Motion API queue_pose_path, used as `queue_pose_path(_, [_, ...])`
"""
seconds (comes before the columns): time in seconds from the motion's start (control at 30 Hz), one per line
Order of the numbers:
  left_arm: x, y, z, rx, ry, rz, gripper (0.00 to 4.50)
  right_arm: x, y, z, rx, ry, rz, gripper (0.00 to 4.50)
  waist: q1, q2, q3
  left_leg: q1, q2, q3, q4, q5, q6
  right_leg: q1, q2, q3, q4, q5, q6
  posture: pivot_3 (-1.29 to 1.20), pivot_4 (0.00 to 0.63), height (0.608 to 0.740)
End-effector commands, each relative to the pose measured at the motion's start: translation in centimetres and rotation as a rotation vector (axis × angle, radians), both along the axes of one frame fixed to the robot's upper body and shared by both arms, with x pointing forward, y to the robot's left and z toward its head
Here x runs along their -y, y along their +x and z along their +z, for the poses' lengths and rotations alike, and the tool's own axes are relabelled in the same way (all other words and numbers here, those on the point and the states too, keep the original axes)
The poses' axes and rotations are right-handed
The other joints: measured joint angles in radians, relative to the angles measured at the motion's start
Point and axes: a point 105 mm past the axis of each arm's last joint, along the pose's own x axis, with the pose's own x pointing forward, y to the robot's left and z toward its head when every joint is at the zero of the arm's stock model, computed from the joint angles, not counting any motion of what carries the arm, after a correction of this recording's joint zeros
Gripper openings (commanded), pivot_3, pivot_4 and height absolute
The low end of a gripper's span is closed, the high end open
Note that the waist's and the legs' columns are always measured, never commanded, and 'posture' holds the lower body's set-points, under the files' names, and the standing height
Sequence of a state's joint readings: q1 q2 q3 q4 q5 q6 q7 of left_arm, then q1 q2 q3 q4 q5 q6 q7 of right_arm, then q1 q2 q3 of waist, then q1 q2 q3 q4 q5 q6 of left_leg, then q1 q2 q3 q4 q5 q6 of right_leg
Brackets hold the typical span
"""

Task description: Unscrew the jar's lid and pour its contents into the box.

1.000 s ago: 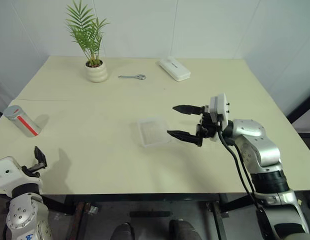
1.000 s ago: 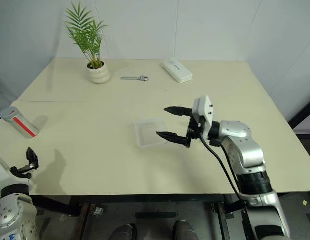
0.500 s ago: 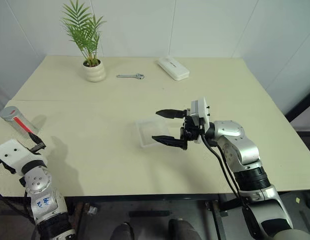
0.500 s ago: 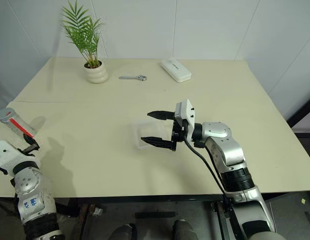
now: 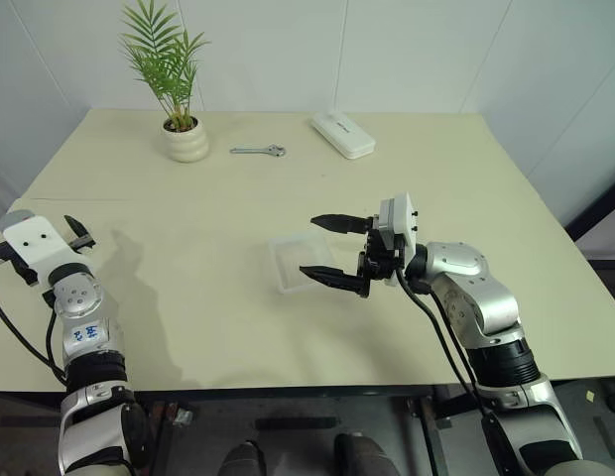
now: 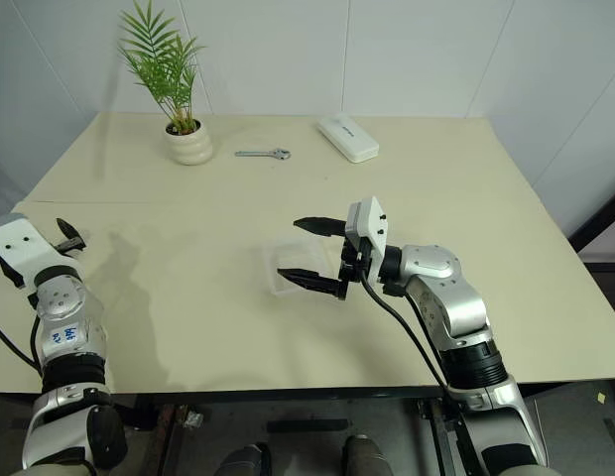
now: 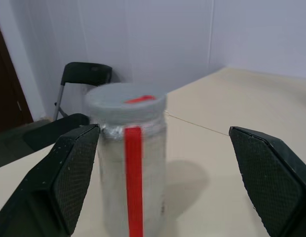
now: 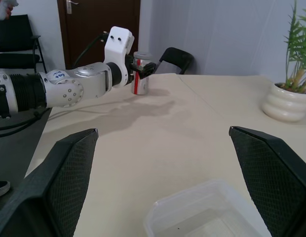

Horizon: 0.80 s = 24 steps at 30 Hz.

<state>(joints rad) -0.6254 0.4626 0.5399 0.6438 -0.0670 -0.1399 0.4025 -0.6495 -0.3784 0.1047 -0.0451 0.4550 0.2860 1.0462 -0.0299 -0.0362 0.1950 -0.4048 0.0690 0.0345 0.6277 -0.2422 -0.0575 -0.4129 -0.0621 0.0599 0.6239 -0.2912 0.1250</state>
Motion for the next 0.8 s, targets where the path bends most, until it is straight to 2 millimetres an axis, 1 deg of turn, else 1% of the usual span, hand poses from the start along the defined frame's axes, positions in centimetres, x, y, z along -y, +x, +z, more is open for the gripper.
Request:
queue_pose_path(0.03, [-1.1, -0.3, 1.9, 0.042, 0.037, 0.051, 4.46, 0.4, -0.8, 1.3, 0.038, 0.037, 0.0, 4.5, 0.001, 0.0, 0.0, 0.0, 0.0, 0.0, 0.0, 0.0, 0.0, 0.0, 0.0, 0.0, 0.0, 0.0, 0.0, 0.0, 0.15, 0.74])
queue_pose_path(0.13, [-1.5, -0.1, 2.1, 0.042, 0.03, 0.077, 4.46, 0.7, -0.9, 1.3, 0.022, 0.039, -0.013, 4.5, 0.004, 0.0, 0.0, 0.0, 0.0, 0.0, 0.0, 0.0, 0.0, 0.0, 0.0, 0.0, 0.0, 0.0, 0.0, 0.0, 0.15, 0.74])
queue_pose_path(0.33, [-1.3, 0.3, 1.6, 0.044, 0.014, 0.088, 4.46, 1.0, -0.9, 1.2, 0.012, 0.035, -0.029, 4.5, 0.002, 0.0, 0.0, 0.0, 0.0, 0.0, 0.001, 0.0, 0.0, 0.0, 0.0, 0.0, 0.0, 0.0, 0.0, 0.0, 0.15, 0.74])
queue_pose_path(0.5, [-2.3, 0.4, 1.2, 0.011, -0.008, 0.124, 4.46, 1.3, -1.1, 0.9, -0.006, 0.026, -0.046, 4.5, 0.003, 0.0, 0.0, -0.001, 0.0, 0.0, 0.001, 0.0, 0.0, 0.0, 0.0, 0.0, 0.0, 0.0, 0.0, 0.0, 0.15, 0.74])
queue_pose_path(0.67, [-2.5, 0.9, 1.0, -0.017, -0.017, 0.12, 4.46, 1.5, -1.1, 1.1, -0.008, 0.024, -0.057, 4.5, 0.003, 0.0, 0.0, -0.001, 0.0, 0.001, 0.0, 0.0, 0.0, 0.0, 0.0, 0.0, 0.0, 0.0, 0.0, 0.0, 0.15, 0.74])
queue_pose_path(0.8, [-2.8, 1.0, 0.8, -0.044, -0.019, 0.135, 4.46, 1.8, -1.2, 1.0, -0.013, 0.023, -0.068, 4.5, 0.003, 0.0, 0.0, -0.001, 0.0, 0.001, 0.0, 0.0, 0.0, 0.0, 0.0, 0.0, -0.001, 0.0, 0.0, 0.0, 0.15, 0.74])
